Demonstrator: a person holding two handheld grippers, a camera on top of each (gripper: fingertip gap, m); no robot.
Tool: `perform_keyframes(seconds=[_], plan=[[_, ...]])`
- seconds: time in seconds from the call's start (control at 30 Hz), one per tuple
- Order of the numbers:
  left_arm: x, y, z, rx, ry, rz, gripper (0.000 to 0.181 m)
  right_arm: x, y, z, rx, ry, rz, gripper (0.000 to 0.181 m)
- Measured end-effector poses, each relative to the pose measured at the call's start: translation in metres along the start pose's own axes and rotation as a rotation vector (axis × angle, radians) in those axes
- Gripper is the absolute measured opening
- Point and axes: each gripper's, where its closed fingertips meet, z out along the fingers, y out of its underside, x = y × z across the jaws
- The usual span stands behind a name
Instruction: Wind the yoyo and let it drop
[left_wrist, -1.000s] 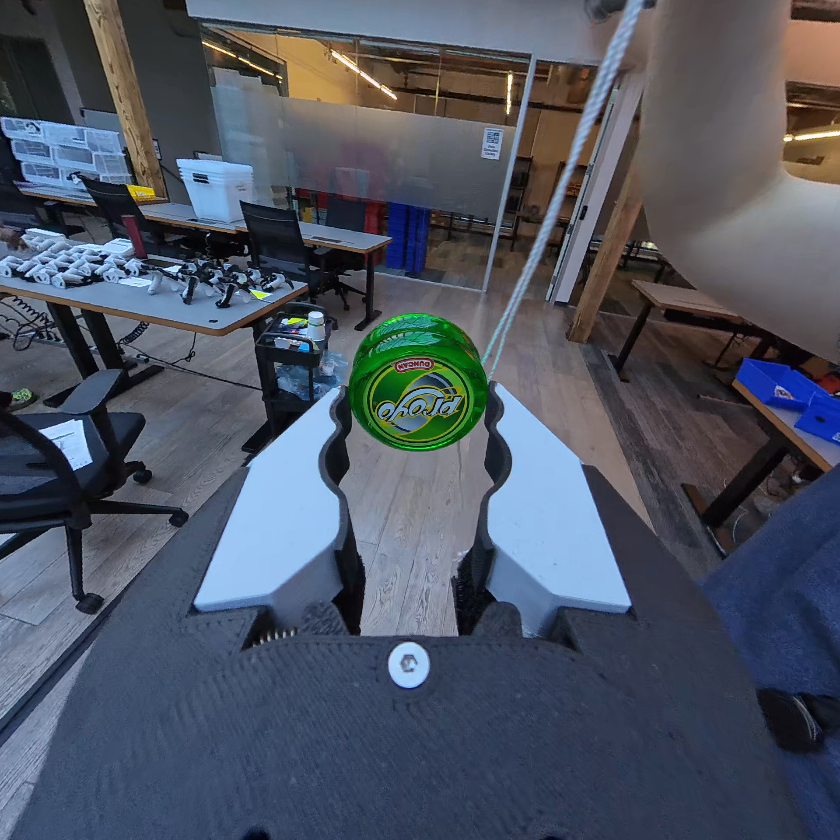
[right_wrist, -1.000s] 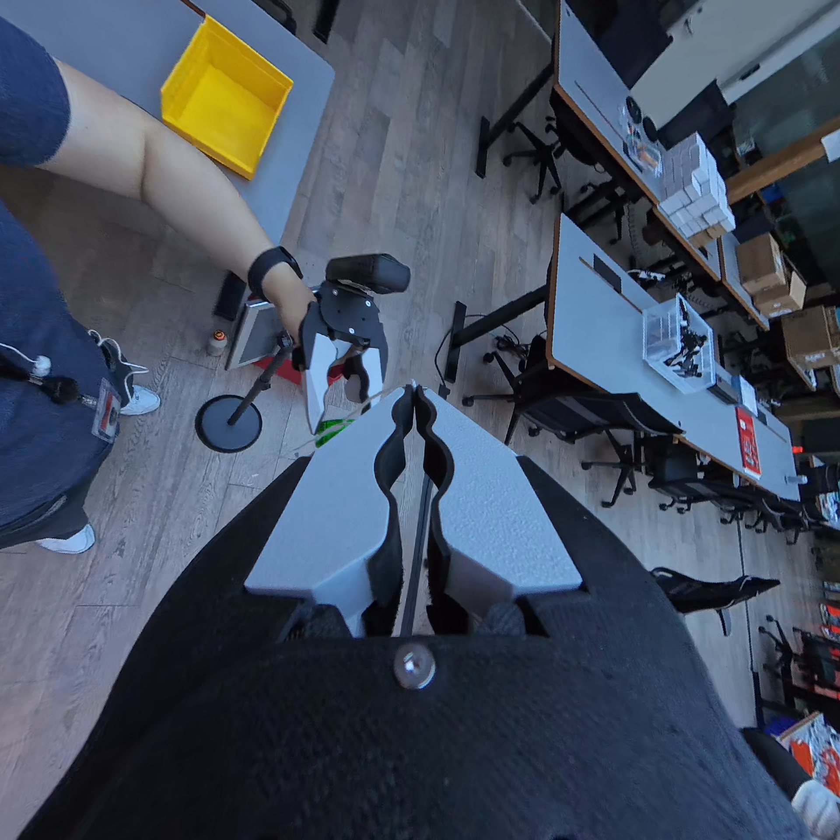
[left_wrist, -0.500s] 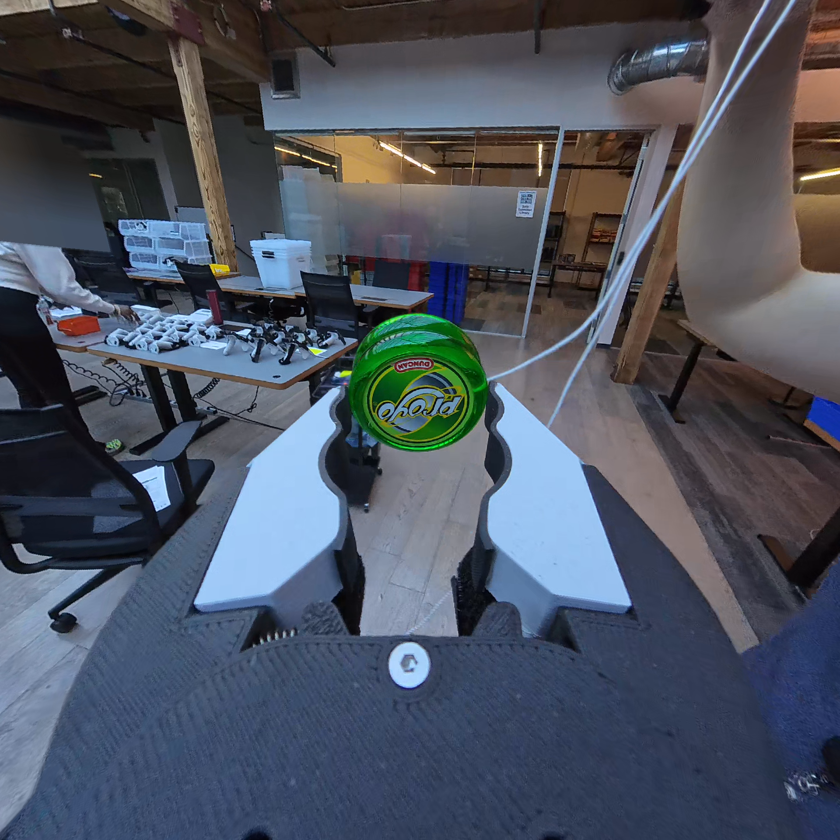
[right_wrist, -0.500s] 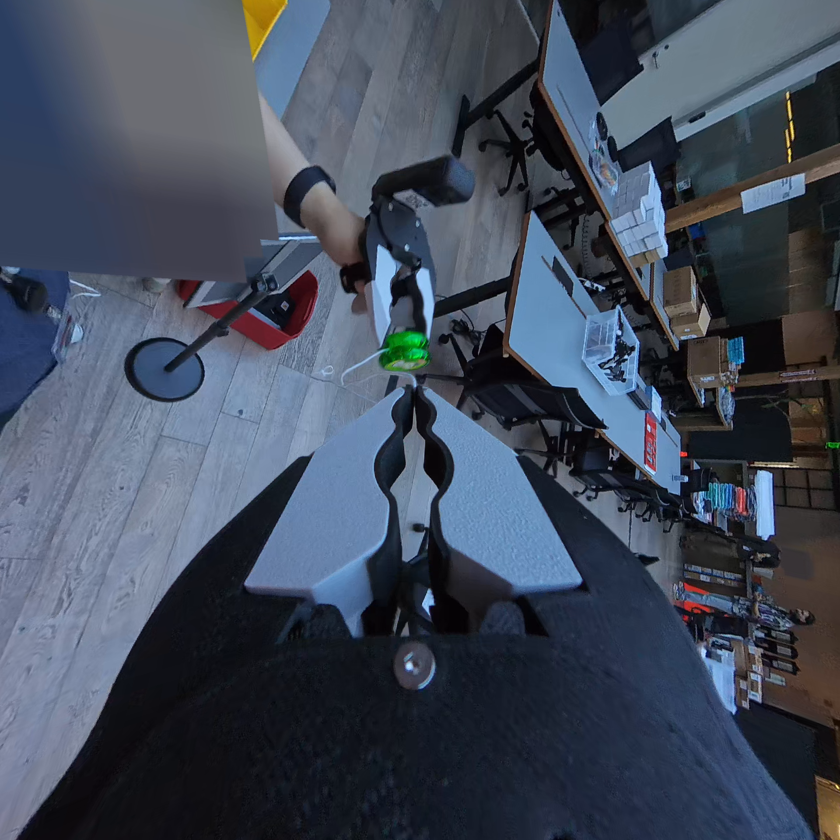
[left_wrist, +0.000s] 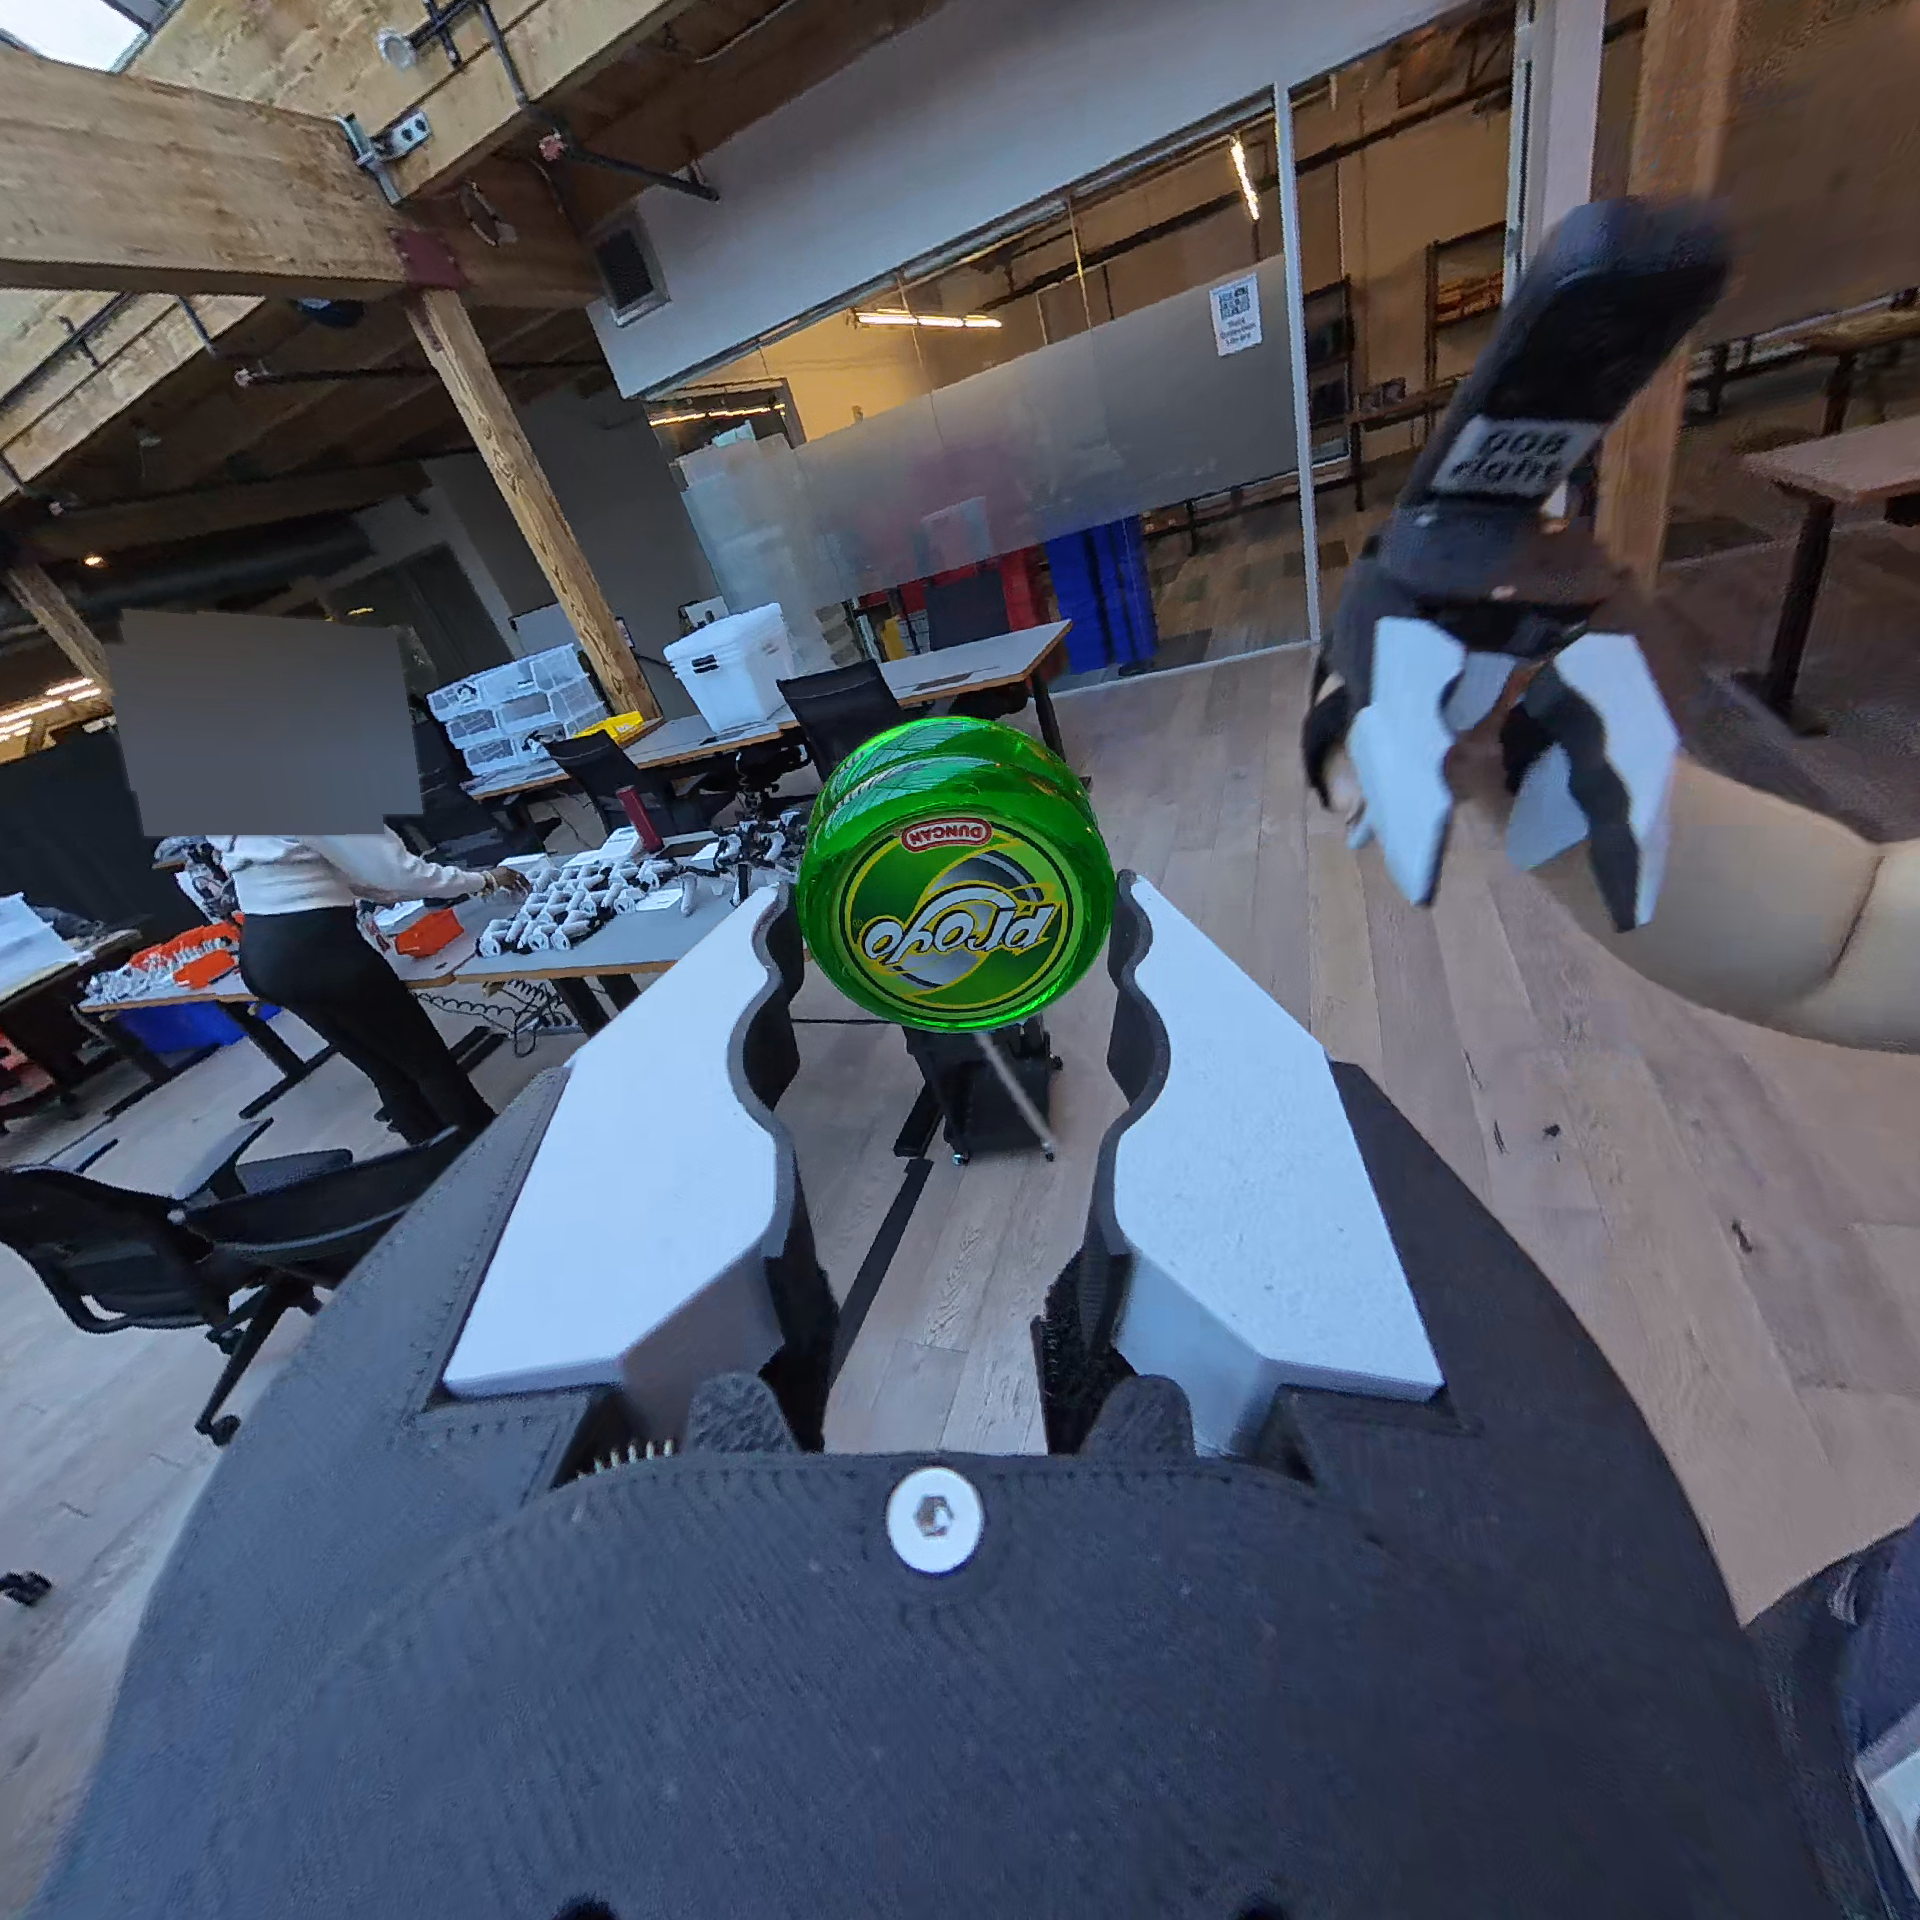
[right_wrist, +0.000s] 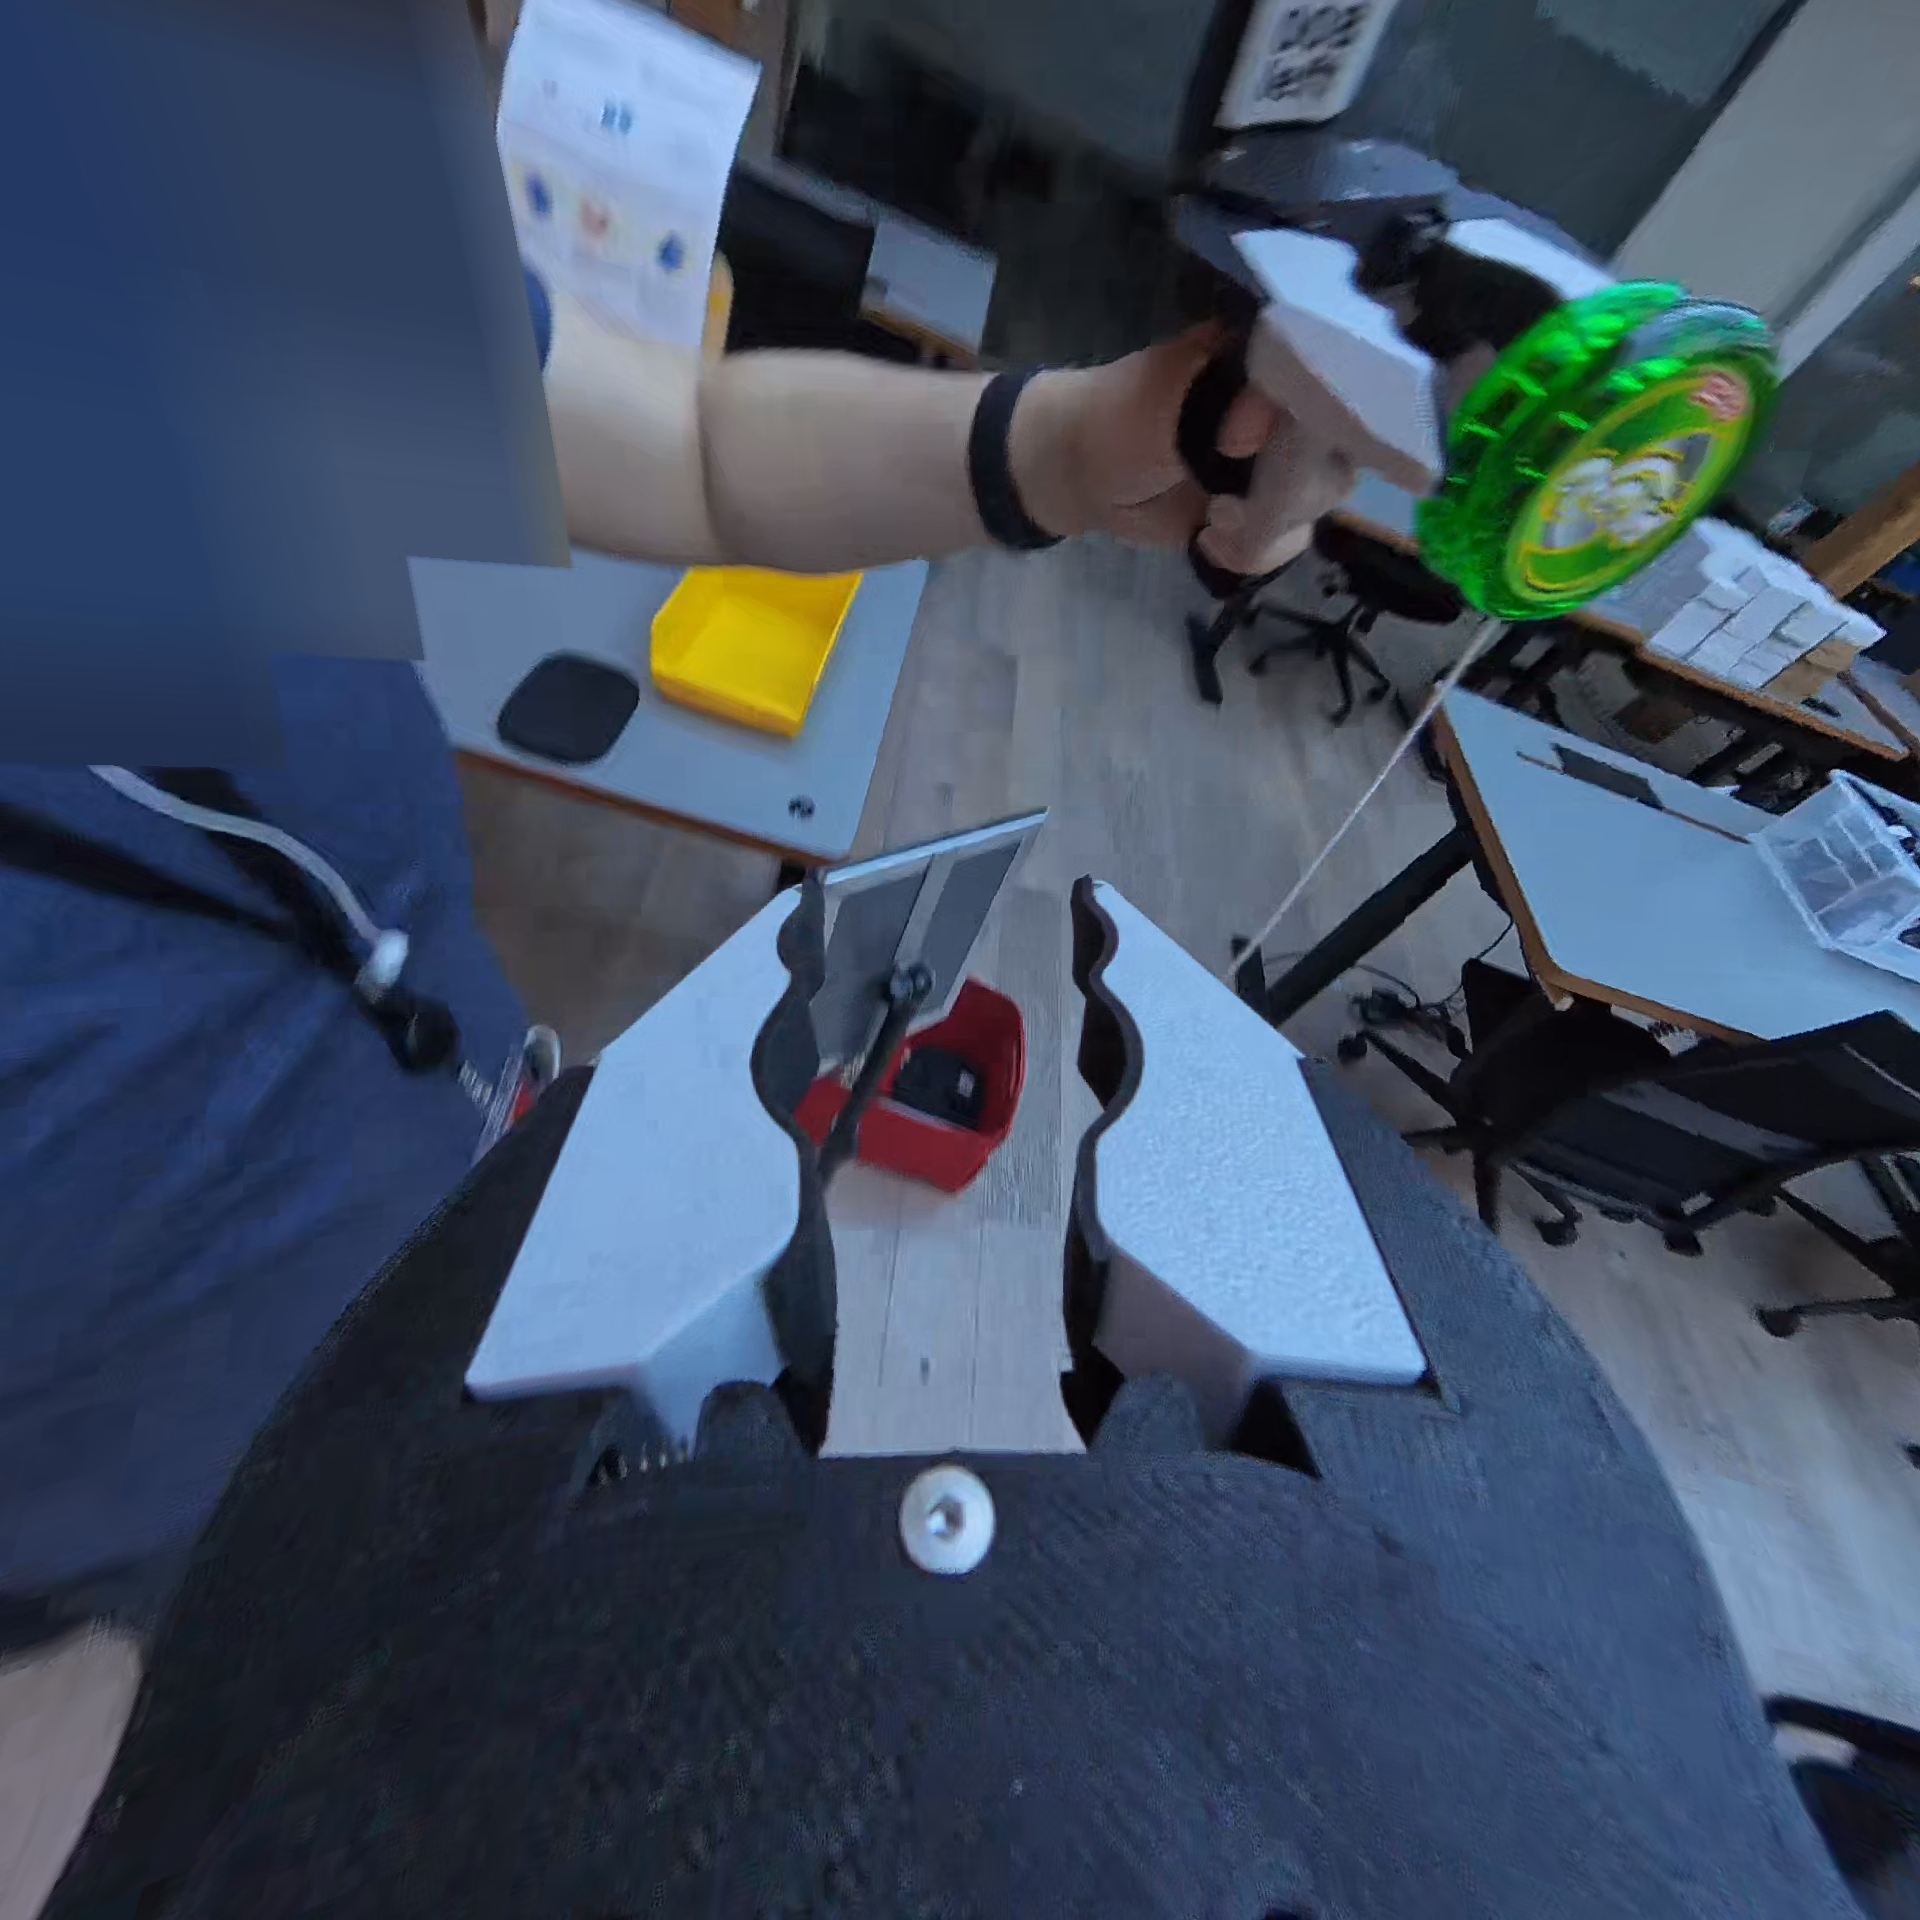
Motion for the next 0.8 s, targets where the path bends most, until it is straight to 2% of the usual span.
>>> perform_keyframes(seconds=[0.07, 0.13, 0.3, 0.37, 0.4, 0.47, 0.57, 0.67, 0.8], plan=[[0.009, -0.016, 0.006, -0.002, 0.028, 0.041, 0.059, 0.037, -0.012, 0.011, 0.185, 0.100, 0.123, 0.051], [0.019, -0.030, 0.012, -0.001, 0.053, 0.077, 0.058, 0.060, -0.022, 0.025, 0.323, 0.120, 0.199, 0.054], [0.031, -0.050, 0.018, 0.005, 0.079, 0.122, 0.058, 0.100, -0.030, 0.065, 0.472, 0.203, 0.167, 0.054], [0.029, -0.054, 0.015, 0.001, 0.063, 0.133, 0.058, 0.100, -0.031, 0.074, 0.495, 0.166, 0.162, 0.043], [0.026, -0.055, 0.013, 0.002, 0.054, 0.133, 0.058, 0.102, -0.030, 0.075, 0.499, 0.168, 0.170, 0.035], [0.019, -0.056, 0.005, 0.002, 0.026, 0.131, 0.058, 0.093, -0.025, 0.076, 0.487, 0.120, 0.163, 0.002], [0.002, -0.047, -0.008, -0.018, -0.031, 0.124, 0.059, 0.075, -0.023, 0.072, 0.467, 0.075, 0.155, 0.000], [-0.010, -0.021, -0.018, -0.056, -0.052, 0.063, 0.059, 0.056, -0.035, 0.064, 0.408, 0.093, 0.062, 0.000], [-0.004, 0.016, -0.019, -0.081, 0.000, -0.032, 0.058, 0.060, -0.048, 0.050, 0.168, 0.198, -0.109, 0.000]])
